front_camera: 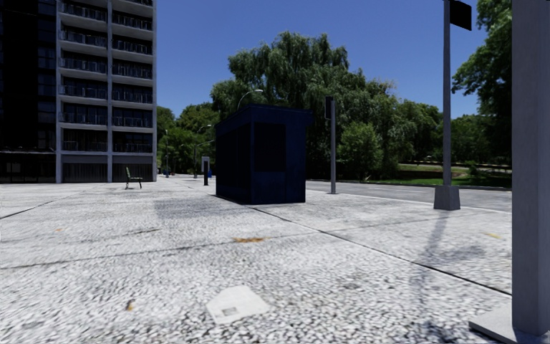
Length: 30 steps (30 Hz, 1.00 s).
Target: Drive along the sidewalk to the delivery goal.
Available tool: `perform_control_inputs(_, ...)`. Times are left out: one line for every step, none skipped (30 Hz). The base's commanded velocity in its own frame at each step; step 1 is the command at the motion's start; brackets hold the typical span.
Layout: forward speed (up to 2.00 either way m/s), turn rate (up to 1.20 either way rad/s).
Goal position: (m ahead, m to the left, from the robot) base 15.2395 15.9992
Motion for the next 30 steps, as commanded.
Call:
perform_control_inputs(0.47, 0.28)
perform_control_inputs(0.56, 0.31)
perform_control_inputs(0.56, 0.31)
perform_control_inputs(0.60, 0.32)
perform_control_inputs(0.61, 0.32)
perform_control_inputs(0.62, 0.32)
perform_control_inputs(0.62, 0.32)
perform_control_inputs(0.62, 0.32)
perform_control_inputs(0.62, 0.32)
perform_control_inputs(0.62, 0.32)
perform_control_inputs(0.62, 0.32)
perform_control_inputs(0.62, 0.32)
perform_control_inputs(0.62, 0.32)
perform_control_inputs(0.62, 0.32)
perform_control_inputs(0.62, 0.32)
perform_control_inputs(0.62, 0.32)
perform_control_inputs(0.62, 0.32)
perform_control_inputs(0.62, 0.32)
perform_control_inputs(0.62, 0.32)
perform_control_inputs(0.62, 0.32)
perform_control_inputs(0.62, 0.32)
perform_control_inputs(0.62, 0.32)
perform_control_inputs(0.62, 0.32)
perform_control_inputs(0.62, 0.32)
perform_control_inputs(0.62, 0.32)
perform_control_inputs(0.62, 0.32)
perform_control_inputs(0.62, 0.32)
perform_control_inputs(0.62, 0.32)
perform_control_inputs(0.62, 0.32)
perform_control_inputs(0.62, 0.32)
